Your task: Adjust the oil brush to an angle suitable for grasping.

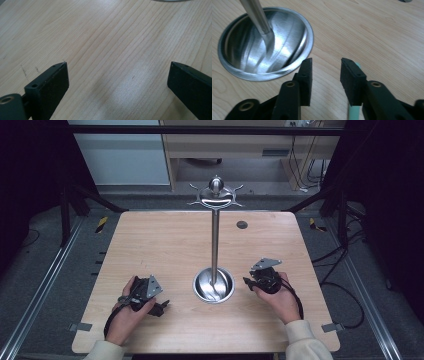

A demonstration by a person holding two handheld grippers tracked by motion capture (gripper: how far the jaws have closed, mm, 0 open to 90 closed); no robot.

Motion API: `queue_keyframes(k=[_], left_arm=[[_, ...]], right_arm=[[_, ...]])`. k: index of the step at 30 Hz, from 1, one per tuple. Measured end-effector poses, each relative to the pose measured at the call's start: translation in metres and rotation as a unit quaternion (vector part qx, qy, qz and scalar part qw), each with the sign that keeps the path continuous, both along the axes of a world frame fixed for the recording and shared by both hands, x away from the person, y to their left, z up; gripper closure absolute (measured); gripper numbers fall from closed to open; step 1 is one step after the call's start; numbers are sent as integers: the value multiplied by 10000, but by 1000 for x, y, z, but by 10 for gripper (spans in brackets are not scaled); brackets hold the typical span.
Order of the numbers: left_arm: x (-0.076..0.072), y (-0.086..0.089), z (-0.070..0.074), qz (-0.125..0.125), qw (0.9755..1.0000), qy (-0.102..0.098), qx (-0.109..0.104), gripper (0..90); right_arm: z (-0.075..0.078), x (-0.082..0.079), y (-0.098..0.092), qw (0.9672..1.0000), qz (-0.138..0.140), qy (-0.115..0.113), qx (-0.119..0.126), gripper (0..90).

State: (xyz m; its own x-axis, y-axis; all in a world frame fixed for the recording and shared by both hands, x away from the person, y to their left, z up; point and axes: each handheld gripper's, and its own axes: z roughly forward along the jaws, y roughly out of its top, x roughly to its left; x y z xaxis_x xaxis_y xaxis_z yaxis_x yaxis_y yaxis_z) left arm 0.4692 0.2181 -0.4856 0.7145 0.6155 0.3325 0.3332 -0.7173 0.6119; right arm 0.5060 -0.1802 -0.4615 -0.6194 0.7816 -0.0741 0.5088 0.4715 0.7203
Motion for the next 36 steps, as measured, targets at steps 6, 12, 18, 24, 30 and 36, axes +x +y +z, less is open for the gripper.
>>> queue_keyframes(k=[6, 12, 18, 24, 30, 36], left_arm=[[0, 0, 0, -7, 10000, 2, -1, 33], [0, 0, 0, -7, 10000, -3, 0, 33], [0, 0, 0, -11, 10000, 7, 3, 33], [0, 0, 0, -8, 10000, 2, -1, 33], [0, 0, 0, -10, 10000, 3, -1, 33], [-1, -1, 0, -25, 10000, 19, 22, 33]], right_arm=[[-9, 4, -9, 9991, -289, 107, -288, 802], [-17, 7, -15, 9979, -429, 267, -393, 866], [-20, 8, -11, 9972, -420, 339, -516, 887], [-24, 10, -11, 9960, -473, 426, -628, 893], [-25, 10, -12, 9959, -502, 448, -612, 900], [-24, 11, -13, 9949, -612, 442, -671, 900]])
